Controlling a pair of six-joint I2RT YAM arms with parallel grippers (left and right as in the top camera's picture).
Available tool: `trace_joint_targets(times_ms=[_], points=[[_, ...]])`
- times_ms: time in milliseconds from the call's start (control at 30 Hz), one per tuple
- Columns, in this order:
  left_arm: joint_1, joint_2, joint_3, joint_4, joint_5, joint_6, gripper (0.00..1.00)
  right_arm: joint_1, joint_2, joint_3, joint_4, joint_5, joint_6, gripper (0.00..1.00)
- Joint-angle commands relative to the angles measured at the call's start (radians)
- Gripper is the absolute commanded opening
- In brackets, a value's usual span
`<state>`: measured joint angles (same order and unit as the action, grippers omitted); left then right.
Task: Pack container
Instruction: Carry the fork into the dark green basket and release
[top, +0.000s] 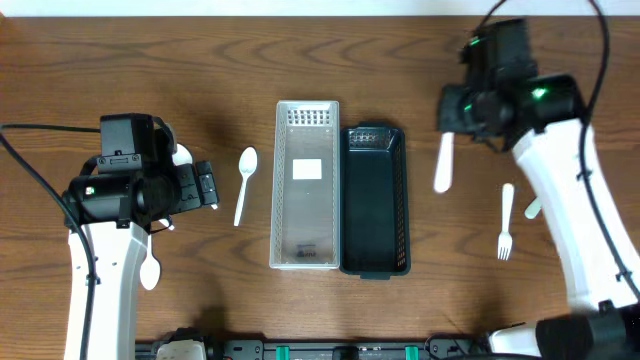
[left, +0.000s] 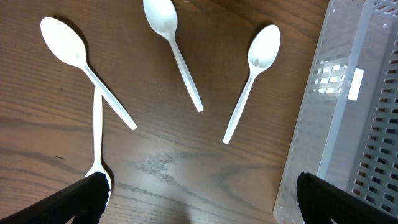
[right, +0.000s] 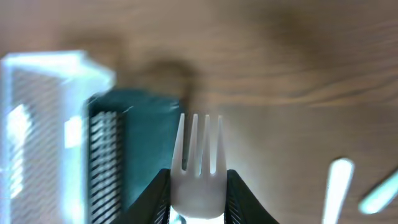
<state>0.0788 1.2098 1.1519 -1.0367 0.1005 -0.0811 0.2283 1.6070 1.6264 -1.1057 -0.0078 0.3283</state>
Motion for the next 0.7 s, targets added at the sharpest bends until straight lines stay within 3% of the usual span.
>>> trace_joint_targets(times_ms=[0,200,433,467,500,533,567,667], points=[[0.006,0.005,0.009,-0.002,-0.012,-0.005,0.98,0.123,0.039,-0.027,-0.028,-0.012,0.136,0.09],[0.006,0.005,0.009,-0.003,-0.012,-0.005,0.98,0.273,0.114,-0.126,0.050,-0.004,0.177,0.09],[0.006,0.005,0.009,-0.003,-0.012,-0.005,0.98,0.345,0.236,-0.220,0.142,-0.004,0.183,0.11],[0.006,0.005,0.009,-0.003,-0.012,-0.005,0.98,0.348,0.244,-0.220,0.145,-0.004,0.183,0.15],[0.006,0.005,0.009,-0.003,-0.012,-0.005,0.98,0.348,0.245,-0.220,0.148,-0.004,0.182,0.26],[0.006,0.005,0.009,-0.003,-0.012,-0.005,0.98,0.347,0.244,-0.220,0.153,-0.004,0.179,0.45],[0.006,0.005,0.009,-0.003,-0.012,-0.005,0.98,0.347,0.237,-0.217,0.158,-0.004,0.166,0.54],[0.006,0.005,0.009,-0.003,-0.012,-0.005,0.98,0.339,0.217,-0.175,0.141,-0.004,0.127,0.57]])
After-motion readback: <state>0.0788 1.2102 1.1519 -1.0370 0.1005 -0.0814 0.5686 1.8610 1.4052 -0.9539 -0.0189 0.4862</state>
